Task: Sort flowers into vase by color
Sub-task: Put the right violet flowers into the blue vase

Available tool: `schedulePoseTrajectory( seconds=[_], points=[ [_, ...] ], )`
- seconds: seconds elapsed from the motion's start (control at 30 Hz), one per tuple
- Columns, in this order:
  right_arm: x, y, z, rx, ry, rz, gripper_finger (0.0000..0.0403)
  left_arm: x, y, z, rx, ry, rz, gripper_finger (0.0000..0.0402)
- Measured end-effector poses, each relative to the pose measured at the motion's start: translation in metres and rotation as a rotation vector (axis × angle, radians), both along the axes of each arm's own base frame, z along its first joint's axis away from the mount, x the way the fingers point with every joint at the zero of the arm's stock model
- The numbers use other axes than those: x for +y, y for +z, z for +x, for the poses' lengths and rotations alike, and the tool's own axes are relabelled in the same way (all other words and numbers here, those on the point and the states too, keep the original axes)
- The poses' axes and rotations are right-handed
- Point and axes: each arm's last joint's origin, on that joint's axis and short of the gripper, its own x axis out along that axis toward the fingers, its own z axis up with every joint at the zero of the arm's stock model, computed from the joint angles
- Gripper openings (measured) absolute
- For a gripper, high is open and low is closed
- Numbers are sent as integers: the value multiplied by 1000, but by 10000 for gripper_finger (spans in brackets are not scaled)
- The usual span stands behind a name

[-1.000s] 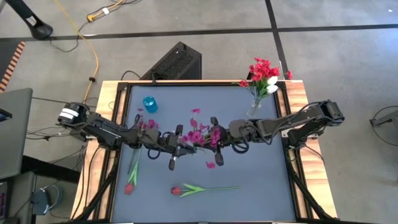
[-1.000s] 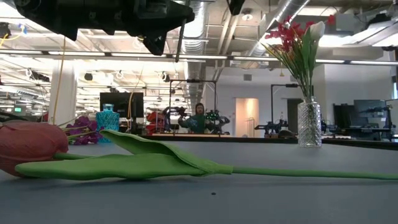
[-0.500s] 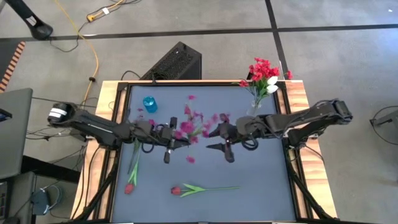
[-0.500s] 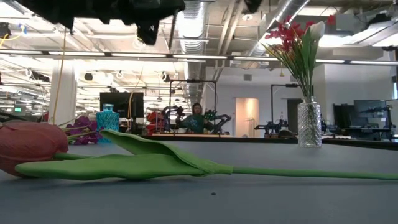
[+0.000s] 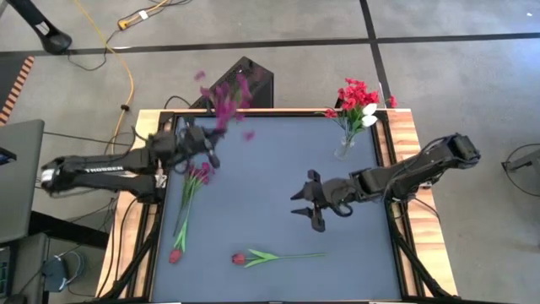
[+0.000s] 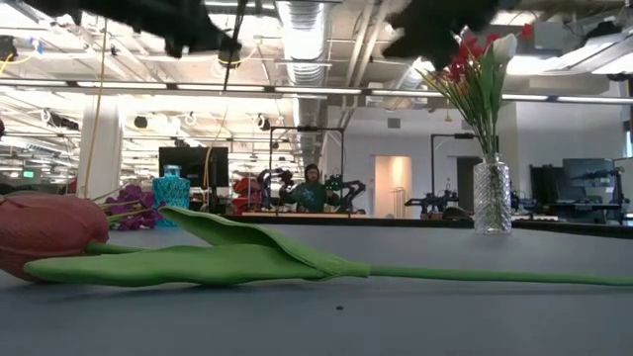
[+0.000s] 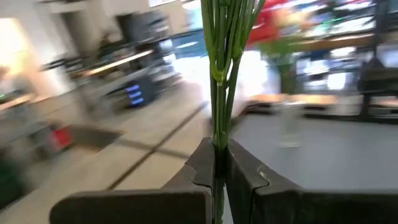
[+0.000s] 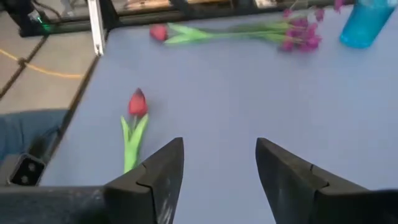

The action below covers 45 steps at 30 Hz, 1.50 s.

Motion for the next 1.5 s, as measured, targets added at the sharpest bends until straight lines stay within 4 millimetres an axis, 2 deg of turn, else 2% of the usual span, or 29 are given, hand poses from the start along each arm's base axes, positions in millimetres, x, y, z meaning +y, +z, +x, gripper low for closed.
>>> schedulePoseTrajectory(
  seconds=[0.2,0.33,0.5,0.77,1.37,1.5],
  points=[
    [22,-25,6,-90,23,-13,223,58,-24,-24,15,159,-88,0],
    [37,-43,12,-98,47,-18,223,77,-41,-43,-4,214,-172,0],
    [48,-60,21,-103,35,-45,223,78,-54,-60,-46,215,-212,0],
    [47,-84,33,-66,14,-67,223,70,-75,-72,-46,259,-209,0],
    [46,-82,36,-98,6,-39,223,71,-83,-75,59,351,-211,0],
    [48,-82,35,-99,14,-39,223,69,-99,-77,42,360,-203,0]
  ],
)
